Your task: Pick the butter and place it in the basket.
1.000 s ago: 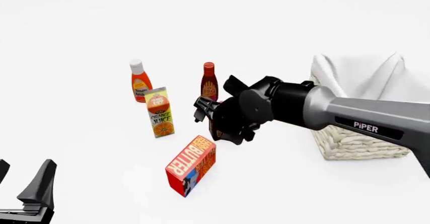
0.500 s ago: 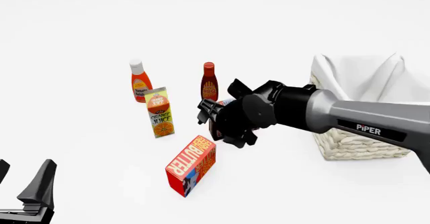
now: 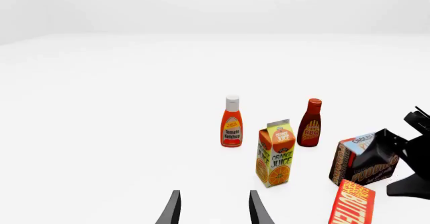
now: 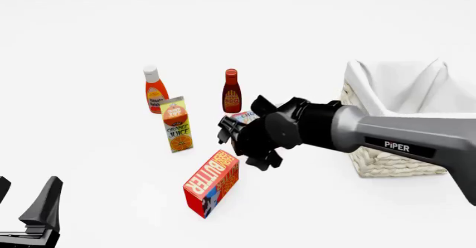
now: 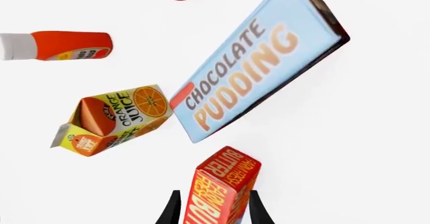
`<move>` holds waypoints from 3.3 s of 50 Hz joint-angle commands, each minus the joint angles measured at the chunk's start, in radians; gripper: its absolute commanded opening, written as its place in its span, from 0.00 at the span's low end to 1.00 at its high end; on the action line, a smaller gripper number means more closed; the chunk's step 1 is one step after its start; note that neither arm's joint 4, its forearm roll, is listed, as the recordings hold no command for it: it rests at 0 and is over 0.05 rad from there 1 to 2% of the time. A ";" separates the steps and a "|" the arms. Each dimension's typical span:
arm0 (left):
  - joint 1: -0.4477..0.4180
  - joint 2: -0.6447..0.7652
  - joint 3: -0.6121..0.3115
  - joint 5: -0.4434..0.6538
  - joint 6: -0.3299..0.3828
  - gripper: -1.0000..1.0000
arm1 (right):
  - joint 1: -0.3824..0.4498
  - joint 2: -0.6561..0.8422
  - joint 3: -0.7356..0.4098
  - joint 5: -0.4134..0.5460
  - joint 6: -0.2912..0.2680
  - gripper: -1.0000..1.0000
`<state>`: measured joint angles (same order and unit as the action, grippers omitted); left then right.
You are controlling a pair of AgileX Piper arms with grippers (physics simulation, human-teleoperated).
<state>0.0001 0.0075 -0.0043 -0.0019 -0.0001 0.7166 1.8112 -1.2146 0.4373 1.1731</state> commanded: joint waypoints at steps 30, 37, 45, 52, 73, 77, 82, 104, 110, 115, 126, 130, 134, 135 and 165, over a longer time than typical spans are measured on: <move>0.000 0.000 0.000 0.000 0.000 1.00 | 0.000 0.039 0.006 -0.035 0.058 1.00; 0.000 0.000 0.000 0.000 0.000 1.00 | 0.003 0.049 -0.001 -0.034 0.063 1.00; 0.000 0.000 0.000 0.000 0.000 1.00 | 0.013 0.076 -0.009 -0.036 0.073 1.00; 0.000 0.000 0.000 0.000 0.000 1.00 | 0.023 0.090 -0.026 -0.030 0.082 1.00; 0.000 0.000 0.000 0.000 0.000 1.00 | 0.033 0.114 -0.040 -0.026 0.093 1.00; 0.000 0.000 0.000 0.000 0.000 1.00 | 0.036 0.115 -0.044 -0.021 0.092 1.00; 0.000 0.000 0.000 0.000 0.000 1.00 | 0.045 0.121 -0.054 -0.018 0.095 1.00; 0.000 0.000 0.000 0.000 0.000 1.00 | 0.049 0.157 -0.079 -0.024 0.125 1.00; 0.000 0.000 0.000 0.000 0.000 1.00 | 0.036 0.179 -0.091 -0.027 0.127 1.00; 0.000 0.000 0.000 0.000 0.000 1.00 | 0.030 0.203 -0.105 -0.028 0.131 1.00; 0.000 0.000 0.000 0.000 0.000 1.00 | 0.016 0.248 -0.128 -0.036 0.145 1.00; 0.000 0.000 0.000 0.000 0.000 1.00 | 0.016 0.271 -0.140 -0.040 0.154 1.00; 0.000 0.000 0.000 0.000 0.000 1.00 | 0.005 0.274 -0.140 -0.039 0.148 1.00; 0.000 0.000 0.000 0.000 0.000 1.00 | 0.002 0.273 -0.142 -0.033 0.142 0.00; 0.000 0.000 0.000 0.000 0.000 1.00 | -0.061 0.141 -0.045 0.045 0.074 0.00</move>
<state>0.0001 0.0075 -0.0043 -0.0019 -0.0001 0.7180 1.9529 -1.3001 0.4724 1.2362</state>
